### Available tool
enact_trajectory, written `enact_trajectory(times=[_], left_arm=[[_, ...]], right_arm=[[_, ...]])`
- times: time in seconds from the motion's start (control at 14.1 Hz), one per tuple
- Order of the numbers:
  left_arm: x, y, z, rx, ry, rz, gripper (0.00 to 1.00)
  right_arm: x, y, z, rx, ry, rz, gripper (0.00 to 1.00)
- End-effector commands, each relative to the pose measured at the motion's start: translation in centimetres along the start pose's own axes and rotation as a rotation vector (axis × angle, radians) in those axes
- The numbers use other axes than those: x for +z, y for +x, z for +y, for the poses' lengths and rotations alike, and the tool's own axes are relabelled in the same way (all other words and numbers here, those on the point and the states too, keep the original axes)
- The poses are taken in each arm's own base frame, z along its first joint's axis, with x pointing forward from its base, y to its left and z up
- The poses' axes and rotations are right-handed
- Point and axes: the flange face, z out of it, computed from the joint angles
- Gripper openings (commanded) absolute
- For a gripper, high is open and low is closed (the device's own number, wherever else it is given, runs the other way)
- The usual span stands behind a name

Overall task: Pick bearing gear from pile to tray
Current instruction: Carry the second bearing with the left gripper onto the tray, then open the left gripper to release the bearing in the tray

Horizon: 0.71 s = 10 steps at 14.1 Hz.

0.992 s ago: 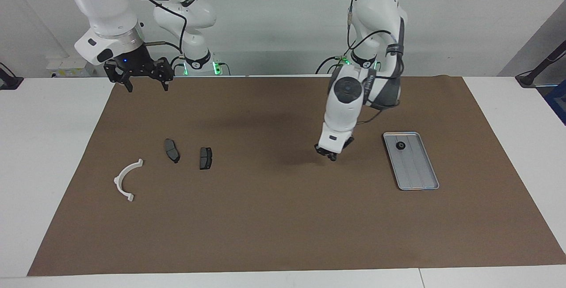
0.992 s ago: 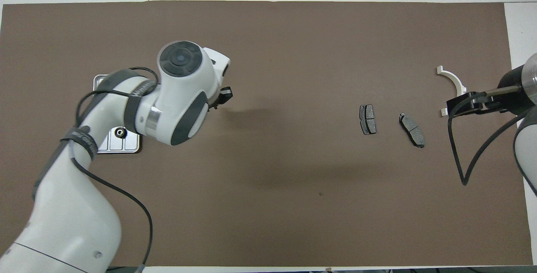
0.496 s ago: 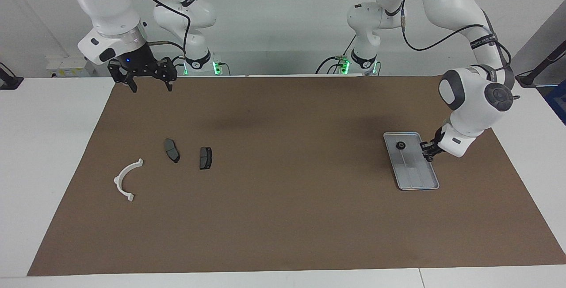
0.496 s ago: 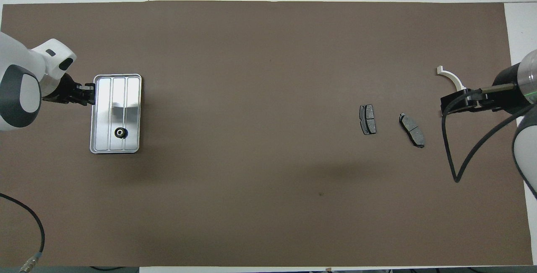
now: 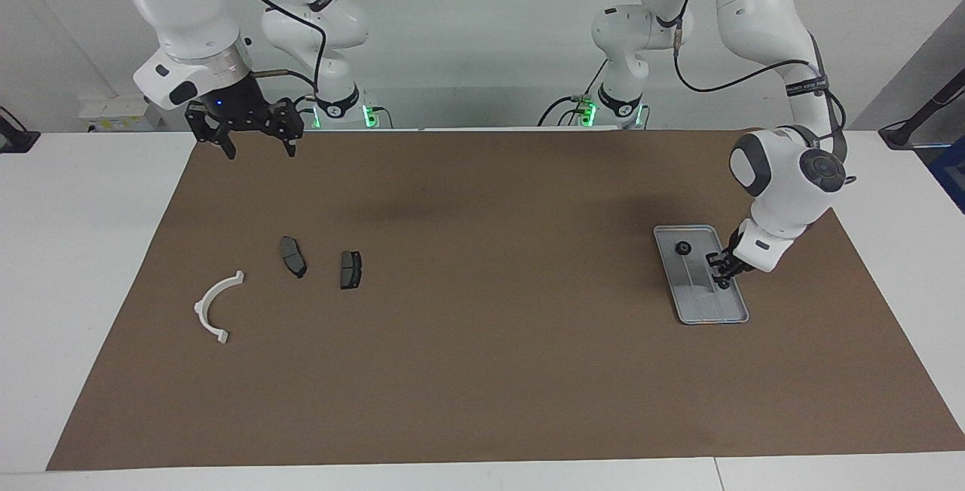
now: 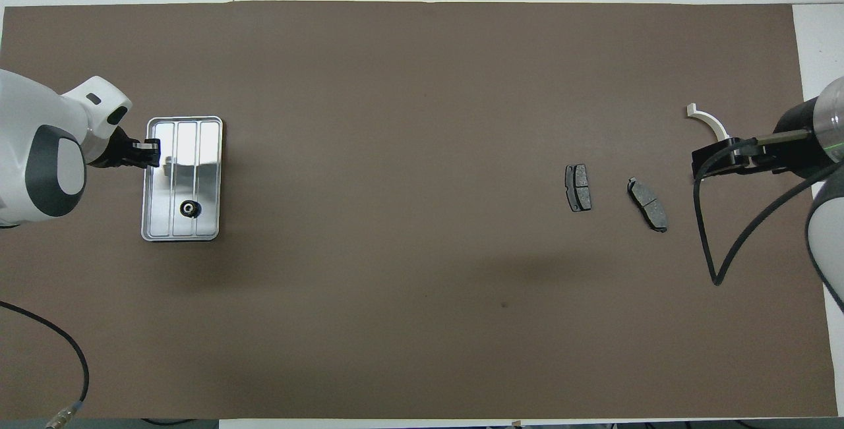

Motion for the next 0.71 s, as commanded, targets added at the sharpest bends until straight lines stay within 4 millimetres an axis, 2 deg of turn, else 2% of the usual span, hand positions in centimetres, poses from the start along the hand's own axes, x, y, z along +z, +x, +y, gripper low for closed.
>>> enact_trajectory(times=[0.0, 0.14, 0.35, 0.64], left_arm=[[0.3, -0.6, 0.7, -0.026, -0.008, 0.014, 0.00], [0.8, -1.0, 0.8, -0.032, -0.007, 0.005, 0.00], [2.2, -2.2, 2.1, -0.067, -0.008, 0.027, 0.00], [2.2, -2.4, 3.1, -0.082, -0.009, 0.021, 0.00]], right_arm=[[0.0, 0.0, -0.2, 0.014, 0.017, 0.014, 1.00], [0.0, 0.0, -0.2, 0.013, 0.017, 0.014, 1.00], [0.0, 0.0, -0.2, 0.013, 0.017, 0.014, 1.00], [0.0, 0.0, 0.2, 0.019, 0.017, 0.014, 1.00]])
